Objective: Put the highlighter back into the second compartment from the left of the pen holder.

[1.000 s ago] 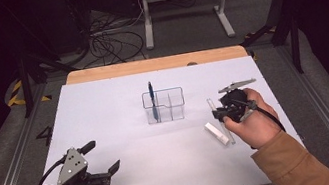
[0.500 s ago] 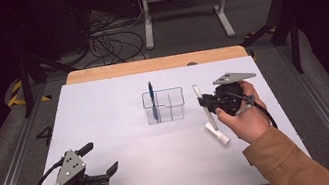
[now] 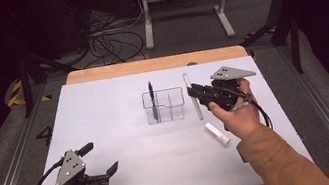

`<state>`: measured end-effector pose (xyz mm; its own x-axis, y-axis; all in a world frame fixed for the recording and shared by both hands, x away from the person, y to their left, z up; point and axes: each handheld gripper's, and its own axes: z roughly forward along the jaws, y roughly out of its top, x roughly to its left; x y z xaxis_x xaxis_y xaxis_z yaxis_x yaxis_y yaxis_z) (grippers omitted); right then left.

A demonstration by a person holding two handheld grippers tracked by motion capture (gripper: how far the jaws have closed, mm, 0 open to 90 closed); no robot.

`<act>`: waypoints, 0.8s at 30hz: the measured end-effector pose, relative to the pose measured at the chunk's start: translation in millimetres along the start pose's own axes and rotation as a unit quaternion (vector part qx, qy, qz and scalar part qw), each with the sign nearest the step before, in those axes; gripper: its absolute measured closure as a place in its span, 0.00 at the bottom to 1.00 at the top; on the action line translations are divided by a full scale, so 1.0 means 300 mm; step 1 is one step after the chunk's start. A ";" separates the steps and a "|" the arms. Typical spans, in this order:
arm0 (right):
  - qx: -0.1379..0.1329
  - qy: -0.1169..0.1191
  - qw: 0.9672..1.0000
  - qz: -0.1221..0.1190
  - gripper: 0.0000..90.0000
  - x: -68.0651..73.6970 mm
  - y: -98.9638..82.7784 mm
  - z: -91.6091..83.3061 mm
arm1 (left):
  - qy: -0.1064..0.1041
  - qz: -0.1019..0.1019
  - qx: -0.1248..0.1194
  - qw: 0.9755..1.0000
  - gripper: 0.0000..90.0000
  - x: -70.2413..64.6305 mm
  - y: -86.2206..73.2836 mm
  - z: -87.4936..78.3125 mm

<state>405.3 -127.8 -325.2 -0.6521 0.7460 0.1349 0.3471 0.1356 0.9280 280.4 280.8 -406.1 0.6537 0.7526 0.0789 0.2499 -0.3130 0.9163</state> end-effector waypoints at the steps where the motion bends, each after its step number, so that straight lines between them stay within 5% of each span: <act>1: -0.007 0.004 1.000 -0.001 0.89 0.000 0.002 0.004 | 0.000 0.000 0.000 1.000 0.05 0.000 0.000 0.000; 18: -0.089 0.051 0.995 0.014 0.88 0.000 0.009 0.096 | -0.002 0.000 0.001 1.000 0.05 0.002 0.000 0.002; 24: -0.107 0.045 0.993 0.017 0.88 0.007 0.009 0.135 | -0.002 0.000 0.000 1.000 0.05 0.004 0.000 0.002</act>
<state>432.3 -99.5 -336.6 -0.7037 0.6847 0.1899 0.2252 -0.0386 0.9735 281.6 281.4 -406.2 0.6567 0.7502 0.0768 0.2501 -0.3127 0.9164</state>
